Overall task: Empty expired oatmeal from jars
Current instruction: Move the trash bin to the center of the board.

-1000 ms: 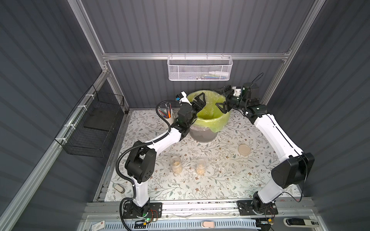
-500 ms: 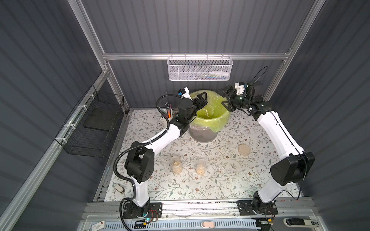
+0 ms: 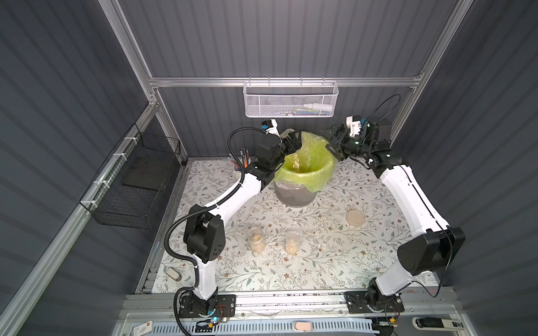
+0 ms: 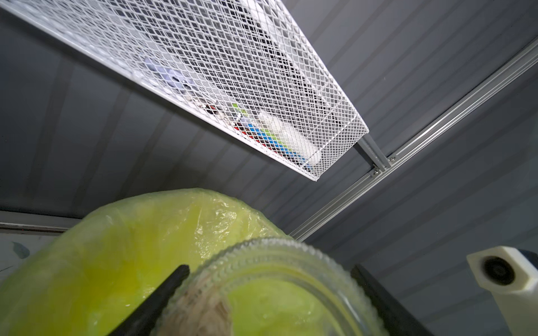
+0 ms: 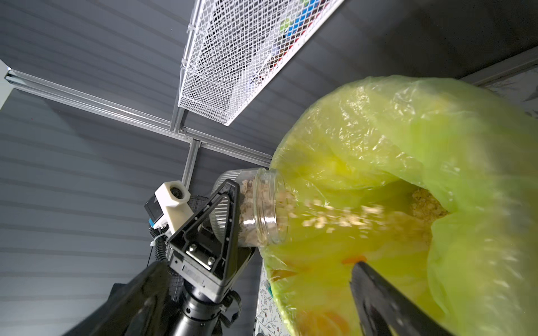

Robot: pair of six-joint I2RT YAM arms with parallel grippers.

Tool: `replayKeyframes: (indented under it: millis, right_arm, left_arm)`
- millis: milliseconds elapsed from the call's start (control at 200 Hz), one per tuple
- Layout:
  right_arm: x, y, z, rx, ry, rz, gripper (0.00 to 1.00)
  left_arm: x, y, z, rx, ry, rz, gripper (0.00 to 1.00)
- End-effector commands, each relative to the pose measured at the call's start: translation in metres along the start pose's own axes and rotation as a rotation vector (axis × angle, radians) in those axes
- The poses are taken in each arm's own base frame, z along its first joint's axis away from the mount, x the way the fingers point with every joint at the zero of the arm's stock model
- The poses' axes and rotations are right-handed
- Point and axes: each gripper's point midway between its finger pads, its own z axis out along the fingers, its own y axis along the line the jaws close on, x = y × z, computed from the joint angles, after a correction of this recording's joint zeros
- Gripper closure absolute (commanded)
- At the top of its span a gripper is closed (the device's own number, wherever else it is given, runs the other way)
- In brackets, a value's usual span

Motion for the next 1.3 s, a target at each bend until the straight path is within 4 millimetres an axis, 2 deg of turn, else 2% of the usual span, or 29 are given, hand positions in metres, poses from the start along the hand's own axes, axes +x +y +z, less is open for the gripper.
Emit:
replayKeyframes:
  millis: [0, 175, 565, 1016, 1296]
  right_arm:
    - [-0.004, 0.010, -0.013, -0.040, -0.018, -0.046, 0.01]
    - [-0.009, 0.006, -0.029, -0.017, -0.041, -0.046, 0.01]
    - [-0.007, -0.017, -0.066, 0.027, -0.092, -0.009, 0.01]
    - [0.005, -0.044, -0.109, 0.071, -0.133, 0.049, 0.01]
    - [0.022, -0.056, -0.122, 0.085, -0.119, 0.078, 0.01]
  left_arm:
    - [-0.014, -0.013, 0.001, 0.038, -0.013, 0.061, 0.70]
    - [-0.011, -0.016, 0.004, 0.051, 0.005, 0.096, 0.70]
    - [-0.006, -0.012, 0.006, 0.041, 0.046, 0.168, 0.70]
    - [-0.002, -0.018, 0.008, 0.044, 0.118, 0.278, 0.70]
    - [0.002, -0.015, 0.011, 0.040, 0.140, 0.307, 0.70]
